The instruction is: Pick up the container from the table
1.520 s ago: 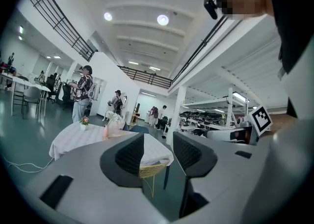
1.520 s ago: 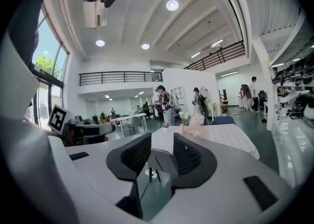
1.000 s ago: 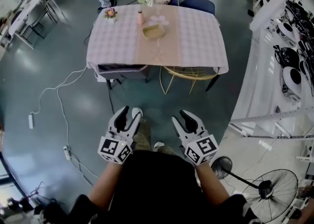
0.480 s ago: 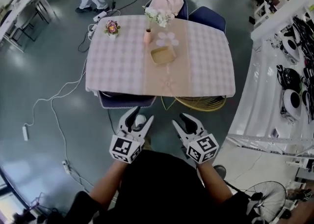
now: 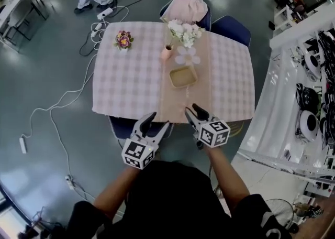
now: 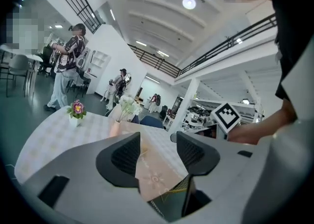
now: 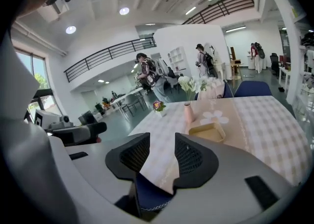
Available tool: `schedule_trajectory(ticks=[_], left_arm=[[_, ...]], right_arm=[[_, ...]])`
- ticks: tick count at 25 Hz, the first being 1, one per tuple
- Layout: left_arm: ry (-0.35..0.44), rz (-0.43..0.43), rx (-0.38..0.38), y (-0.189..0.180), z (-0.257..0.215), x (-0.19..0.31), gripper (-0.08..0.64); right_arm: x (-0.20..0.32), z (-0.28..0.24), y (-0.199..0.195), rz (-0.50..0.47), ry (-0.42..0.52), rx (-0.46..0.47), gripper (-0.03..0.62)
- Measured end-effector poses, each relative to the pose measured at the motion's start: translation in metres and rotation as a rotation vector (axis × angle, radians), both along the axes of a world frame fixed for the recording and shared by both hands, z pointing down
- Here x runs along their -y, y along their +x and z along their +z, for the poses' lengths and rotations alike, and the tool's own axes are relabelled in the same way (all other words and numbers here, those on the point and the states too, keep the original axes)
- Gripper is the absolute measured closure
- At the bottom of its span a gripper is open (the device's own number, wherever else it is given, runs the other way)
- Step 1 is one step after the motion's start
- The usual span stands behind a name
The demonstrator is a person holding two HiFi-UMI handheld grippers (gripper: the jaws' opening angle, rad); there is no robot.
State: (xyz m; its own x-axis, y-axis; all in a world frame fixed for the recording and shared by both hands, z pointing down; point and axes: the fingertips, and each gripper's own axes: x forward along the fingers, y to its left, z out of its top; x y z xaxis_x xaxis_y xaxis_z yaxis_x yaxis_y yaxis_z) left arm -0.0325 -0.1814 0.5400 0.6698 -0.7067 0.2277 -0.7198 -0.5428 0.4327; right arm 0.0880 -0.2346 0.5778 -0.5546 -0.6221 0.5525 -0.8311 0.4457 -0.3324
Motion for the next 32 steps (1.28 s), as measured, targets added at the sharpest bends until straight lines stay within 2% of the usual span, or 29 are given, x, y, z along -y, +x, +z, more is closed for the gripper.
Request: schedule_trajectory(ticks=[5, 7, 10, 13, 19, 21, 23, 25, 28, 32], left_arm=[[-0.051, -0.003, 0.023, -0.008, 0.037, 0.033, 0.351], [-0.084, -0.020, 0.010, -0.010, 0.048, 0.044, 0.350], [-0.105, -0.038, -0.001, -0.013, 0.059, 0.057, 0.350], [-0.122, -0.051, -0.013, -0.018, 0.066, 0.067, 0.350], [-0.174, -0.078, -0.022, -0.032, 0.085, 0.075, 0.350], [-0.179, -0.083, -0.025, -0.039, 0.086, 0.076, 0.350], [-0.185, -0.084, -0.025, -0.045, 0.087, 0.076, 0.350], [-0.190, -0.090, -0.027, -0.051, 0.088, 0.076, 0.350], [-0.200, -0.122, -0.053, -0.063, 0.090, 0.080, 0.350], [-0.175, -0.160, -0.047, -0.075, 0.083, 0.092, 0.350]], right_arm=[[0.061, 0.063, -0.011, -0.009, -0.109, -0.081, 0.465], [0.075, 0.087, -0.023, -0.058, -0.142, -0.115, 0.457], [0.097, 0.131, -0.043, -0.166, -0.154, -0.222, 0.454], [0.120, 0.178, -0.049, -0.210, -0.181, -0.333, 0.441], [0.142, 0.243, -0.043, -0.181, -0.257, -0.464, 0.442], [0.148, 0.252, -0.037, -0.155, -0.262, -0.497, 0.484], [0.151, 0.254, -0.036, -0.139, -0.267, -0.500, 0.497], [0.152, 0.253, -0.036, -0.140, -0.281, -0.490, 0.561], [0.149, 0.242, -0.035, -0.115, -0.286, -0.459, 0.571], [0.141, 0.198, -0.029, -0.080, -0.198, -0.375, 0.578]])
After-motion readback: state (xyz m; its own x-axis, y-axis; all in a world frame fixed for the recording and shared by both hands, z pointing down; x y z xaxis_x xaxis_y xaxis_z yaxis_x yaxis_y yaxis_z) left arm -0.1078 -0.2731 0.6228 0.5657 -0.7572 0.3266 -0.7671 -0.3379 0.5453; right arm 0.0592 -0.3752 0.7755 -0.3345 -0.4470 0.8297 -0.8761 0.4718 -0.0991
